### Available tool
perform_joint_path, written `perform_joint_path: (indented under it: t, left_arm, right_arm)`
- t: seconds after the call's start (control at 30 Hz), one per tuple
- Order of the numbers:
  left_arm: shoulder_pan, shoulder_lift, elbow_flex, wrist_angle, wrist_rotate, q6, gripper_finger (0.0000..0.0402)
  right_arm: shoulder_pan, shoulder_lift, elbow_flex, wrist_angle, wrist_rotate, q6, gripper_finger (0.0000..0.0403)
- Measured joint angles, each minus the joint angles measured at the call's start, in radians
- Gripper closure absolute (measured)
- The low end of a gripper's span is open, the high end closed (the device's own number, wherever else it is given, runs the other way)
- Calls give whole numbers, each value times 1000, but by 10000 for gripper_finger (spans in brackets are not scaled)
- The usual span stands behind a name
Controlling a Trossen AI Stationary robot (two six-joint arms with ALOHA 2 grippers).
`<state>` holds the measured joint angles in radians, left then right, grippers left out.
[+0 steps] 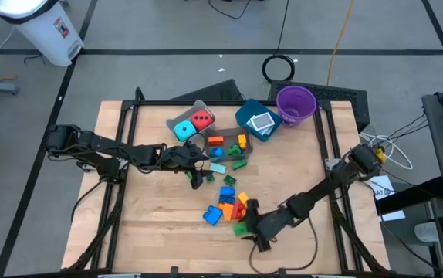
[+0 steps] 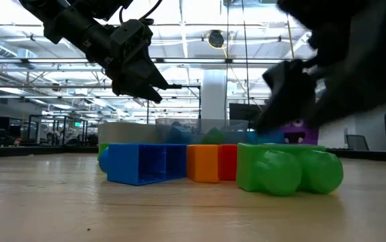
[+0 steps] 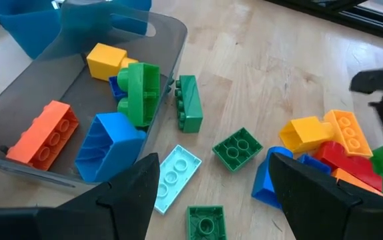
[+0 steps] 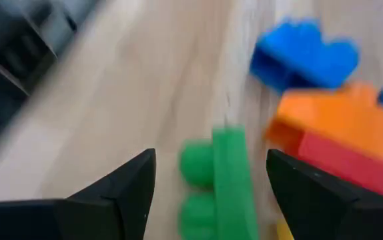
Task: Pick & Place Toys
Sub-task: Put the green block into the black bin
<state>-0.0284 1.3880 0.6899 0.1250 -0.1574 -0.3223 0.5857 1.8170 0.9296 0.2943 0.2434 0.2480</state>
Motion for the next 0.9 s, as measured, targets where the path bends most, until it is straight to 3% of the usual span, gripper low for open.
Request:
perform_joint_path:
  t: [0.07,0.23,0.43,0.6,0.9]
  left_arm:
    - [0,0,0,4,-1,0,117]
    - [0,0,0,6,-1,0,117]
    - [-2,0,0,5,-1,-13,117]
    - [-6,0,0,5,-1,-13,117]
    - [-5,0,0,7,-21,-11,117]
  right_arm:
    - [12,30,58,-101,-22,-27,147]
    - [20,71,91,-143,-30,-10,154]
    - [-1,88,93,-222,-13,0,202]
    - [-9,83,91,-176,-19,-11,266]
    - [-51,-17,90,-66,-7,-80,269]
